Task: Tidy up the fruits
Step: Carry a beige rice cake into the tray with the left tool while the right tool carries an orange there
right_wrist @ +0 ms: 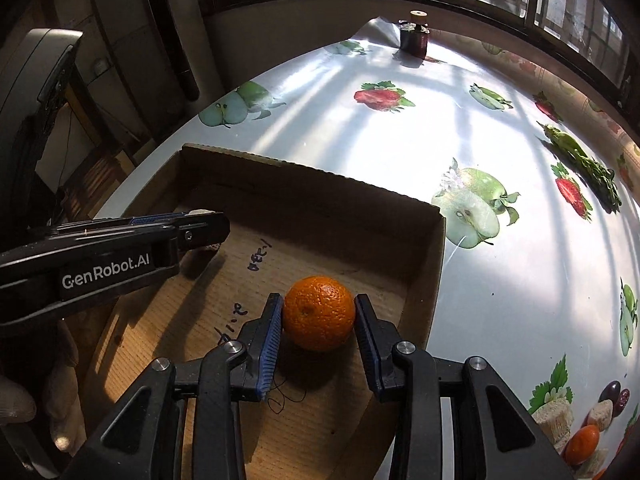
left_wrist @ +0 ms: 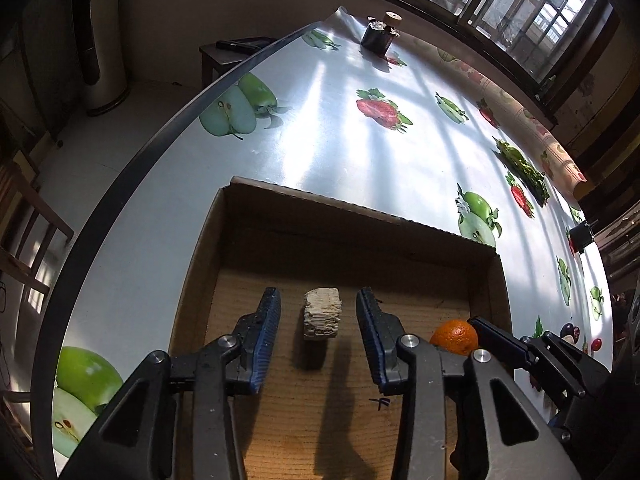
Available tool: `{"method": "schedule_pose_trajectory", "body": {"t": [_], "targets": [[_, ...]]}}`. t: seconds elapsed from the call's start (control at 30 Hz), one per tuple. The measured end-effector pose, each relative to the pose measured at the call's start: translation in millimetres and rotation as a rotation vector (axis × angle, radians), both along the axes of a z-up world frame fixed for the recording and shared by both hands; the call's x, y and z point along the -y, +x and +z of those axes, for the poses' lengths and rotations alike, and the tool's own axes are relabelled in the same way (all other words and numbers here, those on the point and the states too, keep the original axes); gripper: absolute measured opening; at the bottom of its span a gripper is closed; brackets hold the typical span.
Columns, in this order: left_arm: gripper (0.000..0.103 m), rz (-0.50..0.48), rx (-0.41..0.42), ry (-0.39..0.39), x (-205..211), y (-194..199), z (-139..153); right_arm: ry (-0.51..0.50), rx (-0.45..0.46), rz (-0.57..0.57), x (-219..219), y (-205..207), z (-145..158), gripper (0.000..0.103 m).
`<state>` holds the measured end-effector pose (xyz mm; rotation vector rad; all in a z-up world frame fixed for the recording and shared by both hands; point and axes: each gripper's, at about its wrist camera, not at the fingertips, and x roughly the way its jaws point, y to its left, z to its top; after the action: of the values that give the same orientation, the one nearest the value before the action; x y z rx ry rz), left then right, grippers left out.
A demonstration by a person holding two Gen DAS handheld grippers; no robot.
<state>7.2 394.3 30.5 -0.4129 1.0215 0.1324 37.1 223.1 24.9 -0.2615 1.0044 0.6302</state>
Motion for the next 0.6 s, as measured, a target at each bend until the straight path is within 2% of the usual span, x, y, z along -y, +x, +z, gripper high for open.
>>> {"method": "schedule_pose_trajectory", "body": {"t": [0.07,0.1,0.13,0.27,0.4,0.6], "targets": [[0.042,0.003,0.019,-0.001,0.4,-4.8,7.6,0.011,0.024,-0.001,2.2,-1.9,5.7,0.051],[0.045,0.006,0.028,-0.003,0.5,-8.3,12.3,0.021,0.034,-0.002,4.2,-3.9,10.3,0.060],[0.047,0.012,0.037,-0.003,1.3,-11.9,18.0,0.031,0.043,-0.006,7.0,-5.4,15.0,0.063],[0.053,0.019,0.090,-0.003,9.3,-30.4,45.8,0.073,0.083,-0.014,26.1,-16.9,36.5,0.063],[0.066,0.006,0.174,0.029,30.6,-55.0,76.0,0.102,0.119,-0.030,57.1,-33.2,54.1,0.065],[0.069,-0.102,0.223,0.021,86.0,-77.7,94.7,0.148,0.130,-0.121,132.8,-50.3,71.9,0.069]]}}
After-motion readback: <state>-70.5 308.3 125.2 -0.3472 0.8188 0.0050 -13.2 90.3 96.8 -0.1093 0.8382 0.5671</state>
